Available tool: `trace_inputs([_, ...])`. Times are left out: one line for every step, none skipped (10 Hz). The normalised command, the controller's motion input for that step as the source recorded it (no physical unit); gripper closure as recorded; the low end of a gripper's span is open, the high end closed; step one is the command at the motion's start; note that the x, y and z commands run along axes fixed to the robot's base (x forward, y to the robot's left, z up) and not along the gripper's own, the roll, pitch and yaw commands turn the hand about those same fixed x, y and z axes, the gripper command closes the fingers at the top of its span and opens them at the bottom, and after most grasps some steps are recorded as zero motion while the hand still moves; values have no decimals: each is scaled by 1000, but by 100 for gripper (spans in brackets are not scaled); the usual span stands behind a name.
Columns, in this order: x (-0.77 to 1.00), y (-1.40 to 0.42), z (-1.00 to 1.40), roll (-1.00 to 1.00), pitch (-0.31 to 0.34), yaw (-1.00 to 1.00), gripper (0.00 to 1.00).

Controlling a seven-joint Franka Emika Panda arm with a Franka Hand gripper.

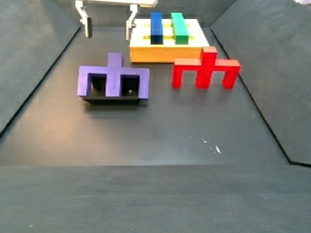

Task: Pick up the purple object. Move up. Place the purple object on the fixture. Regrasp the purple object. Move to above the board. Insert the purple object.
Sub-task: Regrasp the purple object.

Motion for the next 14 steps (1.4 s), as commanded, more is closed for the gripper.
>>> trace_inputs([0,-309,-197,1000,0,0,0])
trace_inputs([0,-203,-477,909,0,0,0])
trace_inputs([0,-57,-626,663,0,63,0])
trace_inputs([-11,0,-509,534,-6,146,0])
trace_inputs([0,0,-209,480,-3,157,0])
trace_inputs([0,0,0,14,0,0,0])
trace_inputs([111,0,-49,729,46,123,0])
trace_inputs([77,0,-226,1000,0,169,0])
trace_inputs([0,0,-160,1000,6,191,0])
trace_inputs([0,-51,-186,663,0,117,0])
trace_inputs([83,0,0,486,0,80,0])
trace_inputs([237,0,-71,126,14,0,0])
trace_inputs([223,111,-137,69,34,0,0])
trace_inputs([206,140,-140,69,6,0,0])
